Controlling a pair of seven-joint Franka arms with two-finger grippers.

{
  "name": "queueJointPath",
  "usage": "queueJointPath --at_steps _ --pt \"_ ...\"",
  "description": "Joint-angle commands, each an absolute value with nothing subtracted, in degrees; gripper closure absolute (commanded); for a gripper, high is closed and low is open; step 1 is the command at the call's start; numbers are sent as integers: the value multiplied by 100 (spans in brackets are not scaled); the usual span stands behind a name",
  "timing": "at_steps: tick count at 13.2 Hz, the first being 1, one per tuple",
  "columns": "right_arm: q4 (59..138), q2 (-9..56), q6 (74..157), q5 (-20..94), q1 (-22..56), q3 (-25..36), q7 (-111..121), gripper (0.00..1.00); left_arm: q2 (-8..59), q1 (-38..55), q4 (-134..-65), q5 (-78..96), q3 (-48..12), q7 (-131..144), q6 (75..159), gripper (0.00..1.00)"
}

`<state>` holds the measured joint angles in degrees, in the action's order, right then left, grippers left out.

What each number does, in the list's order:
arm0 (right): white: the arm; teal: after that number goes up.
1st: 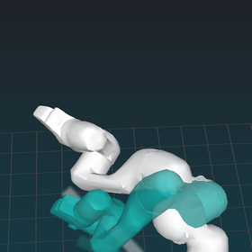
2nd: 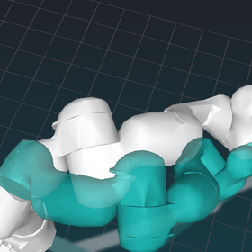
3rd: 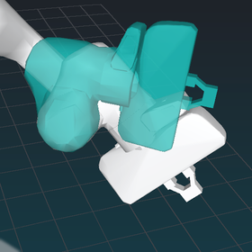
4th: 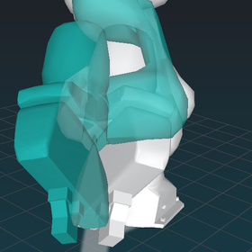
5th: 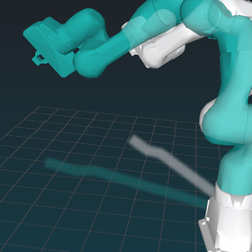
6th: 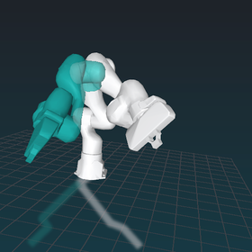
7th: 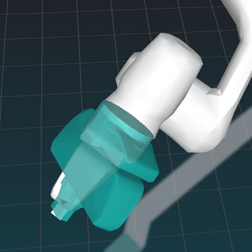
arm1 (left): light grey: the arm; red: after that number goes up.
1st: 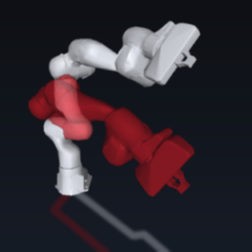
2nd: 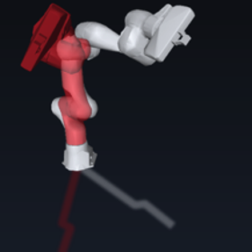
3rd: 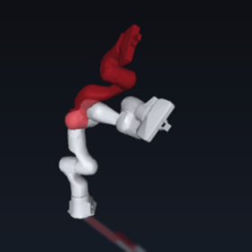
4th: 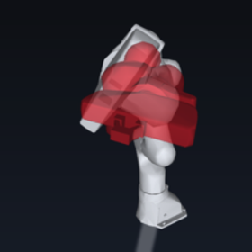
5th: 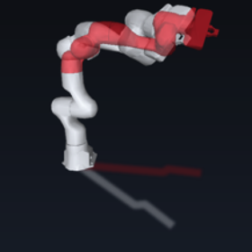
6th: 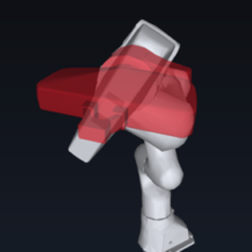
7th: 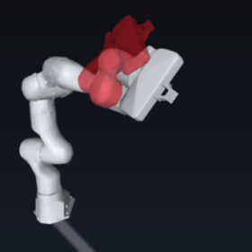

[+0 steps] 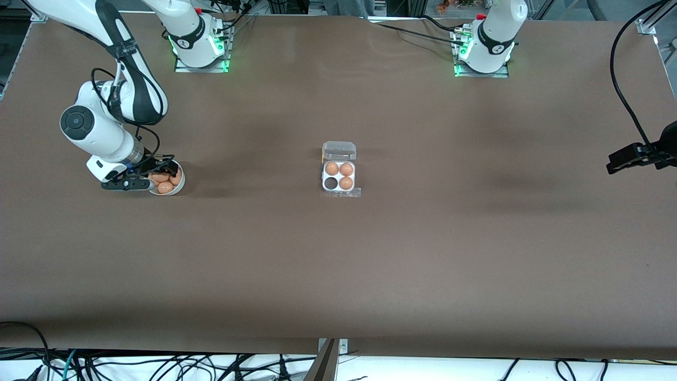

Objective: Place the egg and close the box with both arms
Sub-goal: 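Close the right gripper on one brown egg in the bowl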

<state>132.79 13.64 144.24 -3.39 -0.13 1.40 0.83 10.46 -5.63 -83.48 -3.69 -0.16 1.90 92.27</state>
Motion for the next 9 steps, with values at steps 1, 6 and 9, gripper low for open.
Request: queueJointPath --at_steps 1,6,9 --pt "13289 1362 14476 -369 -62 132 176 31 1090 -598 -8262 -334 -35 79 9149 0" --pt "13263 1362 14476 -360 -79 132 176 38 1090 -589 -8253 -325 -35 88 9149 0" --pt "13236 1423 14484 -352 -105 132 176 42 1081 -589 -8244 -316 -44 88 9149 0"
